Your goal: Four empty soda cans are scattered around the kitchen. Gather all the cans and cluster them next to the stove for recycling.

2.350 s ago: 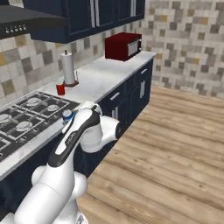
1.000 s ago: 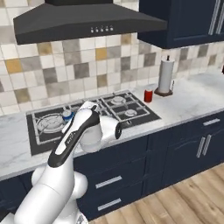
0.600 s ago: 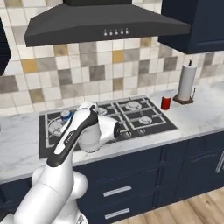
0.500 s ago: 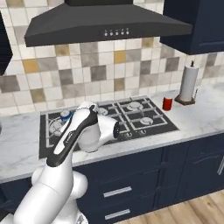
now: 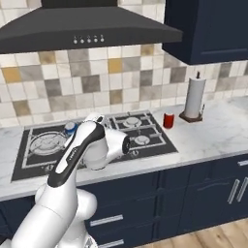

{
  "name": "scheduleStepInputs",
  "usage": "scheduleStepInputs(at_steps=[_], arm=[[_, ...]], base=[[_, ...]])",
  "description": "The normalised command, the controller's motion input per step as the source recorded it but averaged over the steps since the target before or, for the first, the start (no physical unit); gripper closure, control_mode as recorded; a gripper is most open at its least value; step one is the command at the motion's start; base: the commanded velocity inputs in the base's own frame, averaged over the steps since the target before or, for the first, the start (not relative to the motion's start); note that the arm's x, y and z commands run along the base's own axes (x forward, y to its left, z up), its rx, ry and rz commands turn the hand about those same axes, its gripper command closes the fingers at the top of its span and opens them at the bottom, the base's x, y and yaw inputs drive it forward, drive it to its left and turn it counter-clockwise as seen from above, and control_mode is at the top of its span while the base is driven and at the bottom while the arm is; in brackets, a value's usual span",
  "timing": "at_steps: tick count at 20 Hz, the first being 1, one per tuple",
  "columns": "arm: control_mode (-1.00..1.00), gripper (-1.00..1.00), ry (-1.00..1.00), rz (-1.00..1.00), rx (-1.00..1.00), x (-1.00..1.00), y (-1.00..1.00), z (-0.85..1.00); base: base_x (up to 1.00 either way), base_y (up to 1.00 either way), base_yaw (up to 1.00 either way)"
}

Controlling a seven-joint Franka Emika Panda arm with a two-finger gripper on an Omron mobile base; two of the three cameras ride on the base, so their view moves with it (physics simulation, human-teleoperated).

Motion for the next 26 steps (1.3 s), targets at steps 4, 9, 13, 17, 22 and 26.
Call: scheduleStepInputs(at_steps=[4,9,13,17,22,26], arm=[[1.0,1.0,0.0,0.0,0.0,0.0,0.0,0.0],[1.0,1.0,0.0,0.0,0.0,0.0,0.0,0.0],[1.0,1.0,0.0,0.0,0.0,0.0,0.0,0.0],[1.0,1.0,0.0,0.0,0.0,0.0,0.0,0.0],[1.0,1.0,0.0,0.0,0.0,0.0,0.0,0.0],[1.0,1.0,0.0,0.0,0.0,0.0,0.0,0.0]], base=[[0.25,-0.78,0.09],[0.26,-0.74,0.09],[0.23,-0.65,0.09],[0.2,-0.6,0.08],[0.06,-0.68,0.06],[0.0,-0.75,0.04]])
